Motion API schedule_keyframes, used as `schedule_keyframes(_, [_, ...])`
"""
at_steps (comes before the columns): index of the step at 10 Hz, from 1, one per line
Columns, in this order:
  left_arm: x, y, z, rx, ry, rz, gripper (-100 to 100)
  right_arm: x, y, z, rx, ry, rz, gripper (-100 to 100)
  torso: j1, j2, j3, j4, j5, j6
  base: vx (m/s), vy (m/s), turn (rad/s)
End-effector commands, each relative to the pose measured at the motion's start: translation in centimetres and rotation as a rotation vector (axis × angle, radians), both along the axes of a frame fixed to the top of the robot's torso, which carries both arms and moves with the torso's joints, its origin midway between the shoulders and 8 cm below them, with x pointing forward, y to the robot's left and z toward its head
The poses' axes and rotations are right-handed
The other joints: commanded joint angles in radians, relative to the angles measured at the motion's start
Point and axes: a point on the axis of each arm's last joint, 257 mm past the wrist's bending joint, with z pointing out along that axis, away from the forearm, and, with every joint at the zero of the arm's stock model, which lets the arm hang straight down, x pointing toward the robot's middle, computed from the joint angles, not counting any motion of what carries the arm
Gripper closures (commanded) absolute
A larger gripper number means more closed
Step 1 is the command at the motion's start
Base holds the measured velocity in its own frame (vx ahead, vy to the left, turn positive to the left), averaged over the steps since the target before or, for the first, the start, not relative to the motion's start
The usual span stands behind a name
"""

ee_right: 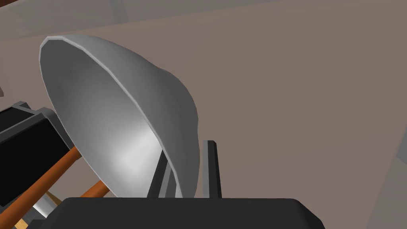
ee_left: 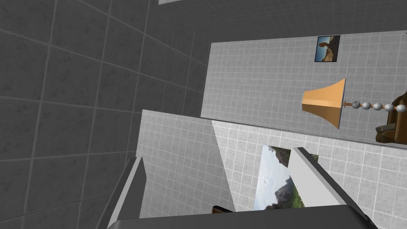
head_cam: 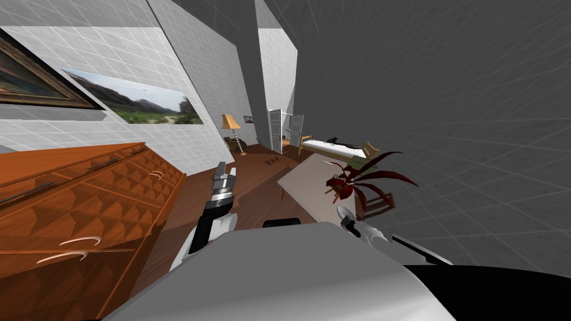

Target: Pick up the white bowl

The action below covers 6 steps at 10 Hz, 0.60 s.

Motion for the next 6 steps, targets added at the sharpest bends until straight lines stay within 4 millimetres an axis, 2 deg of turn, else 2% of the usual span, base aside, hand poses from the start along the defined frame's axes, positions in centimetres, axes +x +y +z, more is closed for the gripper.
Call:
schedule_keyframes(1, [0.0,0.0,0.0,0.000,0.000,0.000,0,-0.2,-0.6,0.5,0.009,-0.001,0.014,100,0.000,0.000,0.000,0.000,0.000,0.000,0.023,0.107,-0.062])
schedule_keyframes(3, [0.0,0.0,0.0,0.000,0.000,0.000,0,-0.5,-1.7,1.4,0.009,-0.001,0.022,100,0.005,0.000,0.000,0.000,0.002,0.001,0.014,0.106,-0.045])
schedule_keyframes(5, [0.0,0.0,0.0,0.000,0.000,0.000,0,-0.6,-1.6,1.4,0.010,0.000,0.021,100,0.002,0.000,0.000,0.000,0.002,0.000,0.010,0.035,-0.003])
schedule_keyframes(6, [0.0,0.0,0.0,0.000,0.000,0.000,0,-0.6,-1.5,1.4,0.012,0.000,0.023,0,0.000,0.000,0.000,0.000,0.002,0.000,0.000,0.000,0.000])
